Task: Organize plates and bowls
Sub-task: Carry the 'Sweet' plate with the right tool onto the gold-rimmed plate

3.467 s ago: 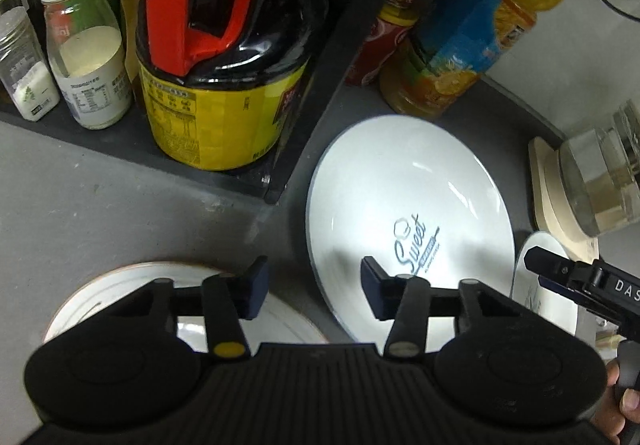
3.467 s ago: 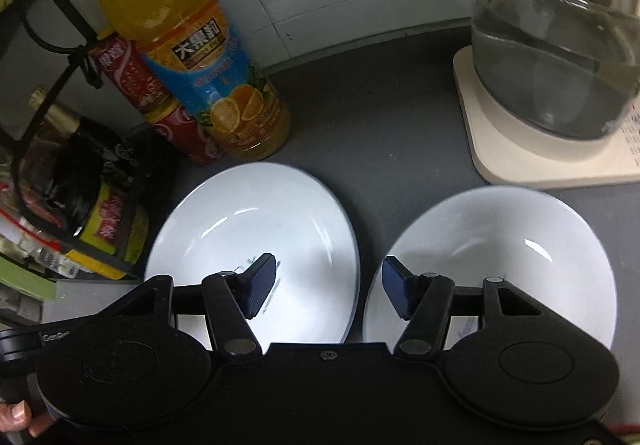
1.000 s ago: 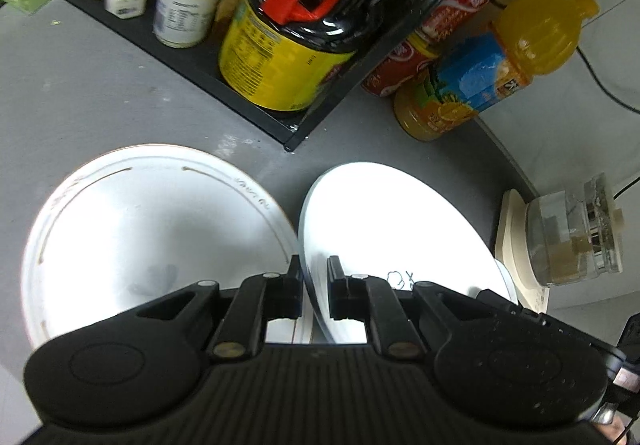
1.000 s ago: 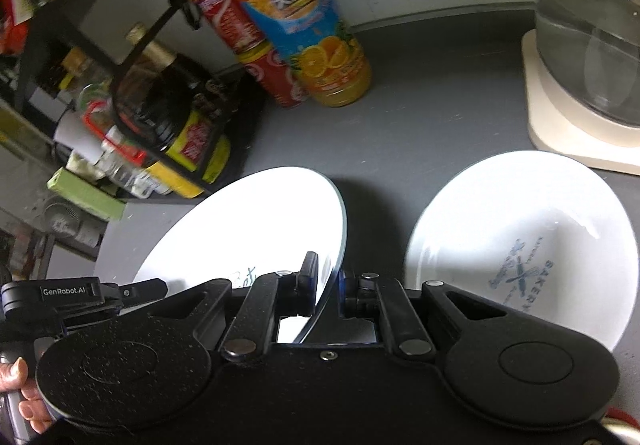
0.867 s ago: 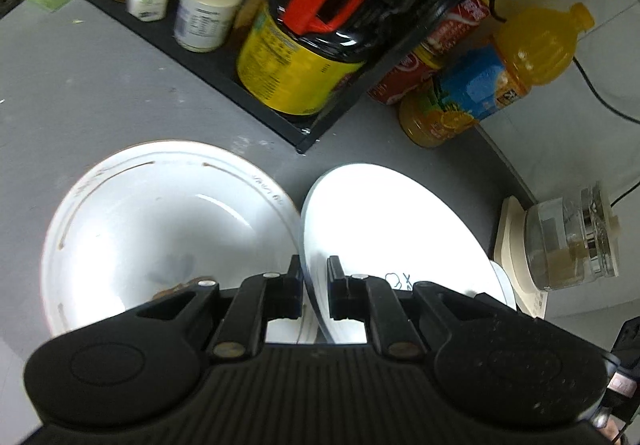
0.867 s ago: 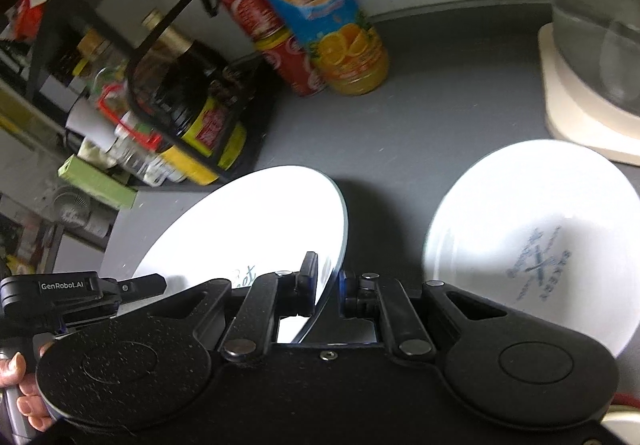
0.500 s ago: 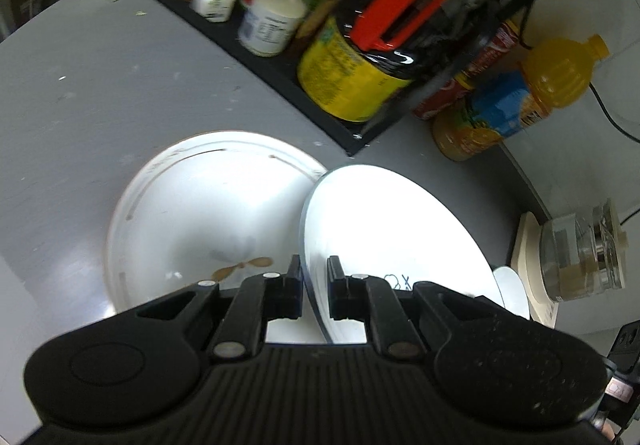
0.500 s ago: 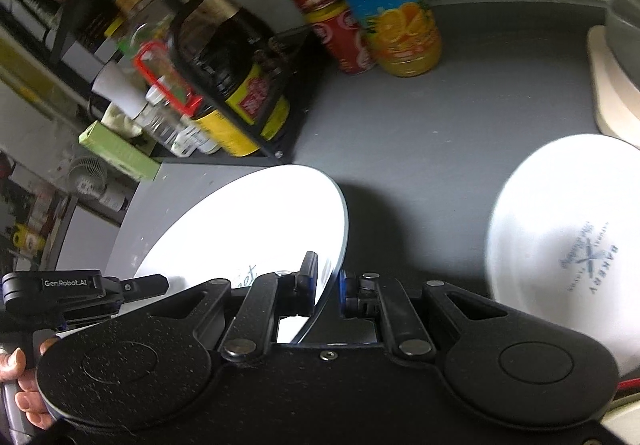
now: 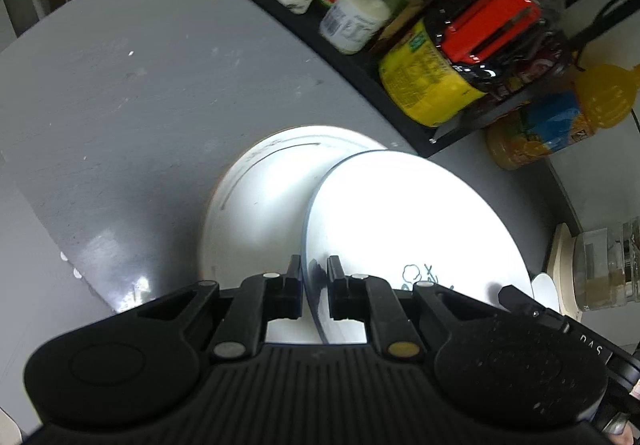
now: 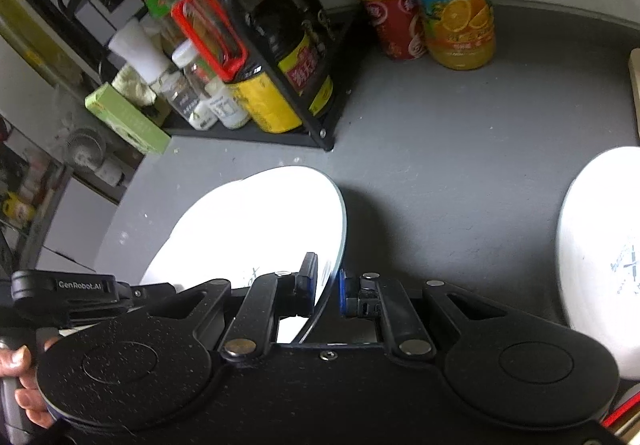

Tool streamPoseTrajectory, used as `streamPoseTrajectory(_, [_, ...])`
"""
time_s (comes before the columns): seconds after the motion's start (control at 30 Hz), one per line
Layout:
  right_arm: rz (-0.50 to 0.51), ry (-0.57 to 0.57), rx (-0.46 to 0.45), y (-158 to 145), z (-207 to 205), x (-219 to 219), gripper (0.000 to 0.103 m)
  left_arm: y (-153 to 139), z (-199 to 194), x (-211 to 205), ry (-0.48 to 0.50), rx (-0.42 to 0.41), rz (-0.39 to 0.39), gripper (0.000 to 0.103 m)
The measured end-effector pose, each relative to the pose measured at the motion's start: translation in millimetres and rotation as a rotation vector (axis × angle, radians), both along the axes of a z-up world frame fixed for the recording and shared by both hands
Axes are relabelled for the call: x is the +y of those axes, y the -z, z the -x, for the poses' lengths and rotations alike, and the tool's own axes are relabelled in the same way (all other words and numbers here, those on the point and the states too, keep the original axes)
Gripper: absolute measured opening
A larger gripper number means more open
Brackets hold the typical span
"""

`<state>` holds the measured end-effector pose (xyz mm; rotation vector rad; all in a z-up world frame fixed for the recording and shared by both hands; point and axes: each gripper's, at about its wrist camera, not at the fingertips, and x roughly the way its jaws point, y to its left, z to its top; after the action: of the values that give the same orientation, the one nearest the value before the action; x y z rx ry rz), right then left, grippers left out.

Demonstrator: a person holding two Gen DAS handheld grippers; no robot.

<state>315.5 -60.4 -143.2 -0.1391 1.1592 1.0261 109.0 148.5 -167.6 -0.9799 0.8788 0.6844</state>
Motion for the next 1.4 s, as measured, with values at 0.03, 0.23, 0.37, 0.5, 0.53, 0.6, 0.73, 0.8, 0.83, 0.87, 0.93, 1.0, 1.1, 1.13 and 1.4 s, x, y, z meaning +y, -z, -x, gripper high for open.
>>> streamPoseTrajectory(0.03, [0.008,-0.002,-0.005,0.9,2.8,2.0,0.01,1.8,1.7,1.6,0.002,0.003,0.004,0.01])
streamPoseTrajectory(0.23, [0.036,0.003,-0.028,6.0,17.3,10.5,0.01,10.3,8.2,12.9,0.016,0.019,0.014,0.01])
streamPoseTrajectory(0.37, [0.043,0.016,-0.056,7.8,26.1,13.6,0.01,17.8,10.1,21.1,0.036,0.019,0.031,0.01])
streamPoseTrajectory(0.5, [0.036,0.044,-0.075,10.1,31.1,15.1,0.009,23.8,10.9,27.4,0.065,0.018,0.032,0.011])
streamPoseTrajectory(0.53, [0.037,0.054,-0.073,11.3,31.6,14.5,0.009,26.0,10.4,29.0,0.073,0.018,0.033,0.012])
streamPoseTrajectory(0.6, [0.054,0.057,-0.094,13.7,35.7,15.6,0.008,28.5,8.4,31.7,0.093,0.012,0.027,0.012])
streamPoseTrajectory(0.73, [0.074,0.081,-0.1,19.8,40.1,17.0,0.008,34.3,6.7,37.8,0.115,0.015,0.048,0.013])
streamPoseTrajectory(0.8, [0.07,0.1,-0.096,20.7,40.9,15.7,0.008,35.7,3.5,38.8,0.135,0.032,0.044,0.014])
streamPoseTrajectory(0.83, [0.071,0.104,-0.102,20.6,42.1,15.9,0.008,35.0,1.3,39.3,0.152,0.036,0.034,0.014])
streamPoseTrajectory(0.87, [0.073,0.107,-0.107,20.5,43.0,16.0,0.009,34.0,-0.4,39.5,0.17,0.042,0.026,0.014])
streamPoseTrajectory(0.93, [0.074,0.116,-0.107,20.6,43.2,16.5,0.009,31.8,-3.7,40.2,0.199,0.059,0.012,0.014])
streamPoseTrajectory(1.0, [0.081,0.124,-0.105,21.5,43.1,17.5,0.009,24.1,-5.5,41.2,0.215,0.074,-0.032,0.014])
streamPoseTrajectory(1.1, [0.082,0.132,-0.109,22.4,44.3,17.3,0.01,10.9,-4.9,45.5,0.235,0.074,-0.065,0.015])
streamPoseTrajectory(1.13, [0.083,0.136,-0.11,22.3,44.3,17.9,0.01,7.6,-4.2,47.8,0.236,0.072,-0.072,0.017])
streamPoseTrajectory(1.4, [0.107,0.139,-0.116,26.8,46.4,26.7,0.012,10.1,-2.2,59.6,0.213,0.103,-0.119,0.04])
